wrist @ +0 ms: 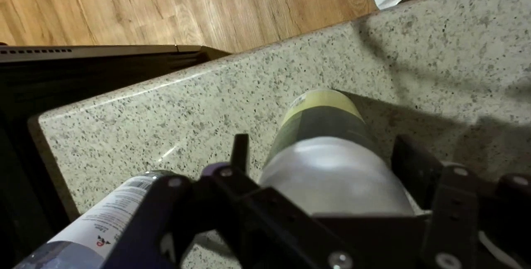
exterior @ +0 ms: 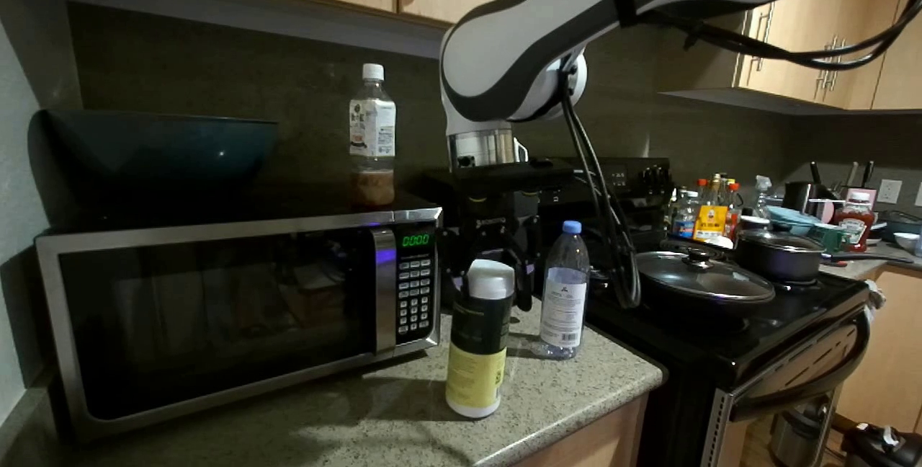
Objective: Swap around the green bottle and the water bottle
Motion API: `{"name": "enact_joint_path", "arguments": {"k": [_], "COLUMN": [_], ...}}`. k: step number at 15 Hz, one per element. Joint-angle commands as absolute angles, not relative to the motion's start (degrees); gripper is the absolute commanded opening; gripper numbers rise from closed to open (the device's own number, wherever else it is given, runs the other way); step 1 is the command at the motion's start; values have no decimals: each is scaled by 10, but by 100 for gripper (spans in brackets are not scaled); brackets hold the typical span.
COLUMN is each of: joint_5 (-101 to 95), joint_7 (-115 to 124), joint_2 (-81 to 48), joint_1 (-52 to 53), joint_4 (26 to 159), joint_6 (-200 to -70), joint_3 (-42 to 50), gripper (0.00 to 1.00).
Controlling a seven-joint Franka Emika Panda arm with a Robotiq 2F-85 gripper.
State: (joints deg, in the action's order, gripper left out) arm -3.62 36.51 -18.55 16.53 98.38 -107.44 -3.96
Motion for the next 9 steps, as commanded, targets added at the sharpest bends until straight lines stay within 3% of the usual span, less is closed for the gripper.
{"name": "enact_joint_path", "arguments": {"k": [1,2,3,8,9], "joint_5": [-38,-38,-38,-46,-51], "joint_7": [367,367,367,374,379], "joint_2": [-185,-185,-185,-179,-178], "joint_1": [159,159,160,155,156], "joint_4": [986,989,991,986,984], "joint_6": [-1072,-1073,-1073,-1076,-1073], "joint_3": [-46,-46,-46,-36,-35], "gripper": [88,88,63,63,84]}}
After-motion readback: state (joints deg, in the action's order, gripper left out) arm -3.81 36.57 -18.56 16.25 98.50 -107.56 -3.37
